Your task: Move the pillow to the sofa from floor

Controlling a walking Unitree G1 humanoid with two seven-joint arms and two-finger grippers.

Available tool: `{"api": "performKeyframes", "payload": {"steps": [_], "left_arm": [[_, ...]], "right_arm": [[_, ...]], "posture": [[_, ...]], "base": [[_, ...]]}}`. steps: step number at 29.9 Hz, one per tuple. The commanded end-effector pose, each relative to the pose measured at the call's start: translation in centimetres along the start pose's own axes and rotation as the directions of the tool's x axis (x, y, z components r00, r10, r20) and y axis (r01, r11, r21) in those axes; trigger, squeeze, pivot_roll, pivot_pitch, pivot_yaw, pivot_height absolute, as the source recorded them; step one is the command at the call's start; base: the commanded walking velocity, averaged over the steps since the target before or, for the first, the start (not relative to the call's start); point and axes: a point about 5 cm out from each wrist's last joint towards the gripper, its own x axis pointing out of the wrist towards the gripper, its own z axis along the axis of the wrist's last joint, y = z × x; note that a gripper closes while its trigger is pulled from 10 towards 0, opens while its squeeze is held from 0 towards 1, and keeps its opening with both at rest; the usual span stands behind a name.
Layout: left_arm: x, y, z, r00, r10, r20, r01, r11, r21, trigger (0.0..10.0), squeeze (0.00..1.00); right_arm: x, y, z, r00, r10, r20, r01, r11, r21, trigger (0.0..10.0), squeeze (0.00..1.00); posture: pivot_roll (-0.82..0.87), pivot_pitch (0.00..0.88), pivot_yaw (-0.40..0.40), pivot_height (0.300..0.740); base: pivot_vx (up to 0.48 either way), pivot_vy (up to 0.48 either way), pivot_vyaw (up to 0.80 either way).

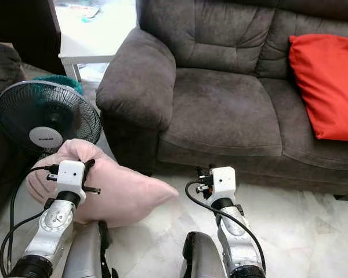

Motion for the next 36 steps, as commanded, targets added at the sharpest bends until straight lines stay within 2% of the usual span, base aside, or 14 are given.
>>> {"api": "performKeyframes", "payload": {"steps": [1,14,29,36], "left_arm": [[0.6,-0.2,2.0,0.995,-0.014,0.094,0.012,1.000,0.021,10.0,0.00],[0.7,-0.2,2.5,0.995,-0.026,0.101,0.023,0.999,0.030,10.0,0.00],[0.8,0.0,3.1,0.993,-0.025,0.119,0.021,0.999,0.037,10.0,0.00],[1.0,-0.4,4.2,0.986,-0.058,0.155,0.056,0.998,0.016,10.0,0.00]], "right_arm": [[-0.1,-0.5,0.0,1.000,-0.021,0.002,0.021,1.000,0.003,10.0,0.00],[-0.2,-0.9,-0.6,0.999,-0.033,-0.013,0.033,0.999,0.001,10.0,0.00],[-0.2,-0.9,-0.6,0.999,-0.031,-0.009,0.031,0.999,0.013,10.0,0.00],[0.0,-0.7,-0.4,0.999,-0.032,0.004,0.032,0.999,0.014,10.0,0.00]], "posture": [[0.15,0.000,-0.112,0.601],[0.16,0.000,-0.111,0.655],[0.16,0.008,-0.109,0.655],[0.17,0.008,-0.106,0.655]], "base": [[0.000,0.000,0.00],[0.000,0.000,0.00],[0.000,0.000,0.00],[0.000,0.000,0.00]]}}
